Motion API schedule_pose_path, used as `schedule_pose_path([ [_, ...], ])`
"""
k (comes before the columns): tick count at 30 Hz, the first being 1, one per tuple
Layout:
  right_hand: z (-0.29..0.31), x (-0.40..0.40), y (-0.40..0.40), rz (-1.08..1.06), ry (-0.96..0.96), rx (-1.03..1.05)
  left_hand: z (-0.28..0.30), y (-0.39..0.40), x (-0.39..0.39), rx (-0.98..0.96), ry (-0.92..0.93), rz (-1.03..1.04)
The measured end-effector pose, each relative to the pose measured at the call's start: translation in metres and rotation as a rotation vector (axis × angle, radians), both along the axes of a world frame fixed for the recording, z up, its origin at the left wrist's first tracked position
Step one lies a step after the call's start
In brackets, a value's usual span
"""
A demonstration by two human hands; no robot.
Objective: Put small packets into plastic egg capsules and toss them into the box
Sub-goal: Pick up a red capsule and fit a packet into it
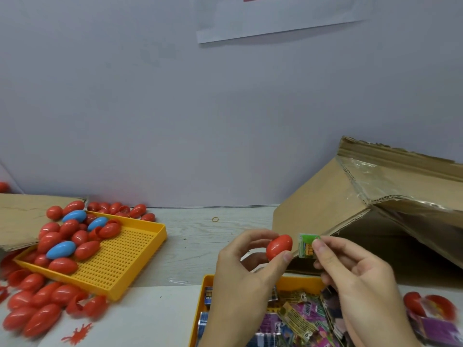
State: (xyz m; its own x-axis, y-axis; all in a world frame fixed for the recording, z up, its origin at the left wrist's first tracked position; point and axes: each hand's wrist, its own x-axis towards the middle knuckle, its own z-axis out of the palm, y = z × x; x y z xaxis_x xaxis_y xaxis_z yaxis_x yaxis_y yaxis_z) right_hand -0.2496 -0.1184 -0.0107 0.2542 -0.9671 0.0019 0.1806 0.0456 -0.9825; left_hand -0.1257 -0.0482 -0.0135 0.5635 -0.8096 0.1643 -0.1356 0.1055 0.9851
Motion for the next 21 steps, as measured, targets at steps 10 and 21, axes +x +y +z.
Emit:
schedule_pose_path([
  [10, 0.0026, -0.0015, 0.0022, 0.091, -0.005, -0.012, -0.0001, -0.0014, 0.0003, -0.011, 0.075, -0.008],
  [21, 0.0020, -0.0018, 0.0017, 0.090, 0.072, -0.111, -0.0013, -0.0013, -0.0001, 0.037, 0.113, -0.073],
])
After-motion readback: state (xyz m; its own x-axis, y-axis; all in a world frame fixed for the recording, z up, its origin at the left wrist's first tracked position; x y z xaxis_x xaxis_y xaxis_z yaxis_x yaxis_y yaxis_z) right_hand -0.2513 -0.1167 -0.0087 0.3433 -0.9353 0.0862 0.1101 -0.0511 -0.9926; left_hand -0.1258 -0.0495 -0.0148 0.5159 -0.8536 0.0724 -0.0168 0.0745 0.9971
